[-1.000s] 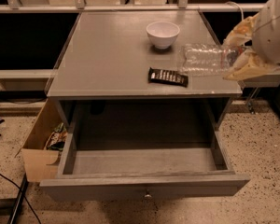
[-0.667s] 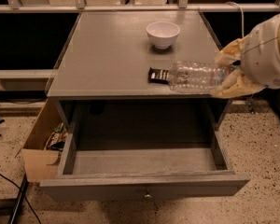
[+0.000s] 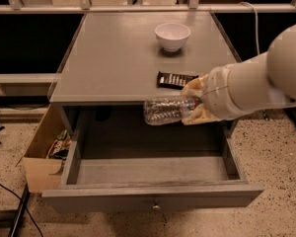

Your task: Place water bottle into top drawer

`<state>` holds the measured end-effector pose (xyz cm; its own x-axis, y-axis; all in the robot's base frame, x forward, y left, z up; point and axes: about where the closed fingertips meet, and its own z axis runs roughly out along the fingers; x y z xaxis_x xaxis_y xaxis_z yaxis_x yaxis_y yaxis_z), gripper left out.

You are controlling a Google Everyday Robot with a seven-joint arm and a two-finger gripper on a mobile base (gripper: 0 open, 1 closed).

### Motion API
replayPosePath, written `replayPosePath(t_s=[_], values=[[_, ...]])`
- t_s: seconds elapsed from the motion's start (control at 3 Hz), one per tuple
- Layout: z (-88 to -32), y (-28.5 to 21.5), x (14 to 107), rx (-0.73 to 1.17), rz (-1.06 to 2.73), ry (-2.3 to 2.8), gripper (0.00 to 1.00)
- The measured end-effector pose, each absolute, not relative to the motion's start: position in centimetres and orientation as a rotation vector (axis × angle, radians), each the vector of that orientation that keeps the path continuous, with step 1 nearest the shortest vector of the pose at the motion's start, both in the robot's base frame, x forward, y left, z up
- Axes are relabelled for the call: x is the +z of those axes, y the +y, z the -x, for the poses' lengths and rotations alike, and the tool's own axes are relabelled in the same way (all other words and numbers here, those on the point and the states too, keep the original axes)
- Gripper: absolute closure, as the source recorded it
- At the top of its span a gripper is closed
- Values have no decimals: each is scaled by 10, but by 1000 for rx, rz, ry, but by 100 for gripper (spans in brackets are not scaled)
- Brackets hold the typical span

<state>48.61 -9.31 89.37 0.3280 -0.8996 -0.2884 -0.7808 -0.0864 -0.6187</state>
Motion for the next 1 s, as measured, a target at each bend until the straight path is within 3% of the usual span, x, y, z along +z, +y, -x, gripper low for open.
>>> replayPosePath(t_s=[1.0], values=[[-498, -82, 855, -235, 1996, 1439, 100]])
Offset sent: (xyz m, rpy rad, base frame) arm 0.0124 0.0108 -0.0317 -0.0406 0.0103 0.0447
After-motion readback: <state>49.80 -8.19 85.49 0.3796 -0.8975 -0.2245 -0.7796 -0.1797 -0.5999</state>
